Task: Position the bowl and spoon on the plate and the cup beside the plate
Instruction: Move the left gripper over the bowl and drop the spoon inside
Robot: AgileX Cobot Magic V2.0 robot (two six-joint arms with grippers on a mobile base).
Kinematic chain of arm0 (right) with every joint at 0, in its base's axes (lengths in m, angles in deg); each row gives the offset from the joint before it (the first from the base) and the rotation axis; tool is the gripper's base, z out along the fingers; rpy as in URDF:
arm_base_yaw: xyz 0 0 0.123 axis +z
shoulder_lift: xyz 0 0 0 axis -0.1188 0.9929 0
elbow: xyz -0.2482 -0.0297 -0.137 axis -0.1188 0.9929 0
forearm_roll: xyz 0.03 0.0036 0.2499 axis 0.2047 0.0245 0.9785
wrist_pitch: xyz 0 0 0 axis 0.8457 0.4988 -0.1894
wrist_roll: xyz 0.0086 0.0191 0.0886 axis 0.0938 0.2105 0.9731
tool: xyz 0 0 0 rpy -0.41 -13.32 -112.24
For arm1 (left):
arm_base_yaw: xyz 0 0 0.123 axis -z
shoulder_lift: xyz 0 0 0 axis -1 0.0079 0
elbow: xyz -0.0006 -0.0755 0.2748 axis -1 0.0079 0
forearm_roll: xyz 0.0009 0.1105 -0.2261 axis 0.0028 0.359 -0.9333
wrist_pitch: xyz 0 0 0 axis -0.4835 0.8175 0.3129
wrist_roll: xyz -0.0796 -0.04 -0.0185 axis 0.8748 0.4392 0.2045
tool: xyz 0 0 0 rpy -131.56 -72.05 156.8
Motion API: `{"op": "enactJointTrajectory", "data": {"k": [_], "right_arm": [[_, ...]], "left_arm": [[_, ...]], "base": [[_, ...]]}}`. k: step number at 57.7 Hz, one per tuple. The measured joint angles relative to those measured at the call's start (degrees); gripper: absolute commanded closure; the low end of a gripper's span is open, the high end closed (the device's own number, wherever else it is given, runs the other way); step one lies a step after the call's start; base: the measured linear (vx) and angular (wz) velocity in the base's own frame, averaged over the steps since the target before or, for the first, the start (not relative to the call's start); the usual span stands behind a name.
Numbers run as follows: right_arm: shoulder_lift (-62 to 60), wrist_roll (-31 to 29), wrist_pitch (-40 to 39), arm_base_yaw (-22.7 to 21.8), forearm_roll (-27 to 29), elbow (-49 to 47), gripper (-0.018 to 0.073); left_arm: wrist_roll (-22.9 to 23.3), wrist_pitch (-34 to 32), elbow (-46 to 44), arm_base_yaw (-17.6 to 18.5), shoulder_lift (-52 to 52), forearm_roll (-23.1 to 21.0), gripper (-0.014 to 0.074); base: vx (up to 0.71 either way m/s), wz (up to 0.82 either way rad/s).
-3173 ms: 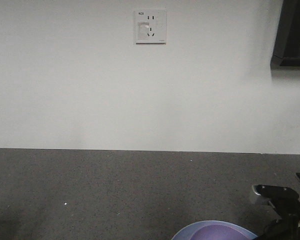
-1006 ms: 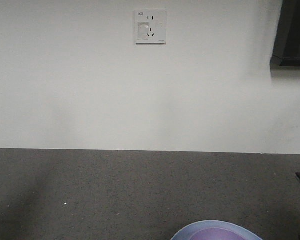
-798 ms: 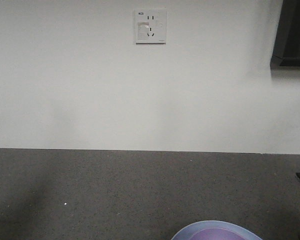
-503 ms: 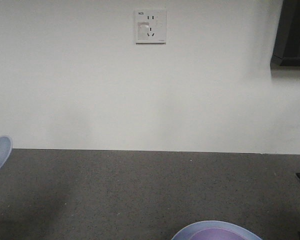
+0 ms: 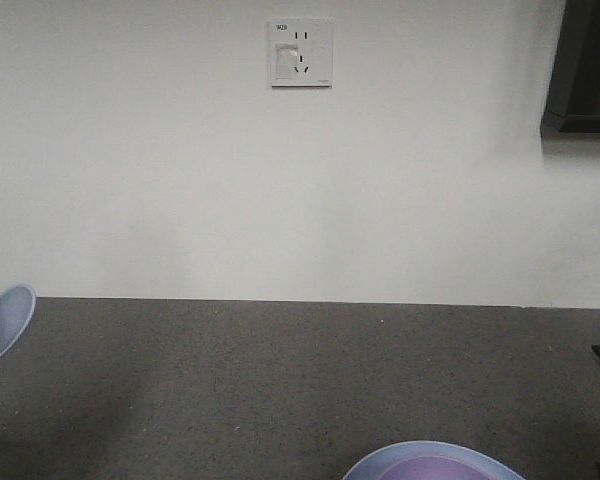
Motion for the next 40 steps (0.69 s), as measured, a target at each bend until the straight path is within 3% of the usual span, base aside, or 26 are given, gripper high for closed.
{"op": "enactJointTrajectory", "data": {"k": [7, 15, 27, 40], "right_arm": [[0.00, 0.00, 0.00, 0.00, 0.00, 0.00, 0.0571], [0.00, 0.00, 0.00, 0.00, 0.00, 0.00, 0.0571], [0.00, 0.00, 0.00, 0.00, 0.00, 0.00, 0.0571], [0.00, 0.00, 0.00, 0.00, 0.00, 0.00, 0.0568]], "left_arm": [[-3.60, 0.27, 0.00, 1.25, 0.52, -5.04, 0.0596], [-7.81, 0.92, -0.04, 6.45, 3.75, -11.59, 0.0596], [-7.51, 0.92, -1.12, 17.69, 13.06, -12.87, 0.0596], [-5.49, 0.86, -11.13, 28.27, 26.22, -13.16, 0.0596]], "base": [[0.00, 0.00], [0.00, 0.00], [0.00, 0.00], [0.00, 0.00]]}}
